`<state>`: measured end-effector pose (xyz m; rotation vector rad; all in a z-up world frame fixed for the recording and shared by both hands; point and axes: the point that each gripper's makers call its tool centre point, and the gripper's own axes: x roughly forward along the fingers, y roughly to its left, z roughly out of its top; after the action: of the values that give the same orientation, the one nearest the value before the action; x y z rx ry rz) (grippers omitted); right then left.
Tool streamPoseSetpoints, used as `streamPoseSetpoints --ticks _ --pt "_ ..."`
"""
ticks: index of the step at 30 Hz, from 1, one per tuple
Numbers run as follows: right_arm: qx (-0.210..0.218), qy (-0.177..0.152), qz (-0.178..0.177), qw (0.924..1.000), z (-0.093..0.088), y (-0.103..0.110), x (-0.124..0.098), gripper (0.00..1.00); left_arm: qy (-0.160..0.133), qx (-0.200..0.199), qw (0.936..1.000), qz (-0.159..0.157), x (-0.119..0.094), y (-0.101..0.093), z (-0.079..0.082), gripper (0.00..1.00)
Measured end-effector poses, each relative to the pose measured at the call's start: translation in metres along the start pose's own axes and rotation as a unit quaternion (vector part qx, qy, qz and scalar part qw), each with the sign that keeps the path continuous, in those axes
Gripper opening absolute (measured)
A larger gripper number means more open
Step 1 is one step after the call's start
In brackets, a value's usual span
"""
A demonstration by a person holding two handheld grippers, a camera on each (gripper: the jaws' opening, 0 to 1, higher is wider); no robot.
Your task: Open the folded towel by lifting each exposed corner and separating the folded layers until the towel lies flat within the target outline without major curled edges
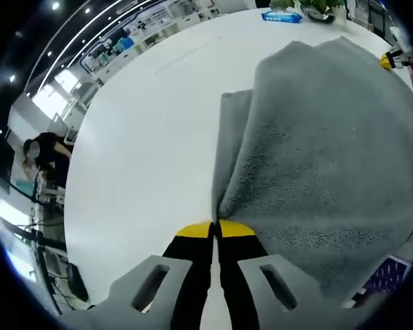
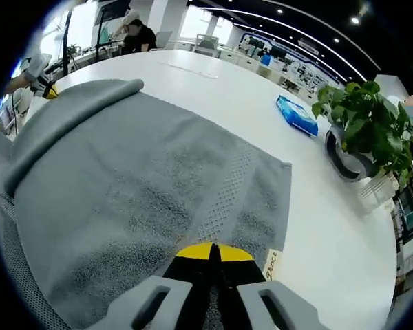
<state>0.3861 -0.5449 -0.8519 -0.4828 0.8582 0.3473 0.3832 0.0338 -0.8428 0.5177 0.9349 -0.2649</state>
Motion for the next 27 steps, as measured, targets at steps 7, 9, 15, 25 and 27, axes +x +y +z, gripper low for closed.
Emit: streamPoseSetpoints --ticks 7,9,15,25,27 --pt "0.026 0.005 -0.022 0.9994 -0.012 -0.018 -0.004 0.0 -0.001 -0.001 1.0 0.001 -0.003 -0.003 0.001 0.01" --pt "0.035 0.005 -0.024 0.9991 -0.014 -0.021 -0.004 0.0 -0.002 -0.002 1.0 0.0 -0.003 -0.003 0.001 0.01" --pt "0.043 0.01 -0.032 0.9985 -0.02 -0.027 -0.004 0.0 -0.005 -0.005 1.0 0.0 -0.004 -0.003 0.002 0.01" --pt "0.045 0.018 -0.037 0.9982 -0.027 -0.038 -0.005 0.0 0.016 0.027 0.999 0.033 -0.005 0.012 -0.007 0.01" --pt "0.045 0.015 -0.033 0.9983 -0.027 -0.039 -0.005 0.0 0.015 0.022 0.9993 0.027 -0.005 0.012 -0.008 0.01"
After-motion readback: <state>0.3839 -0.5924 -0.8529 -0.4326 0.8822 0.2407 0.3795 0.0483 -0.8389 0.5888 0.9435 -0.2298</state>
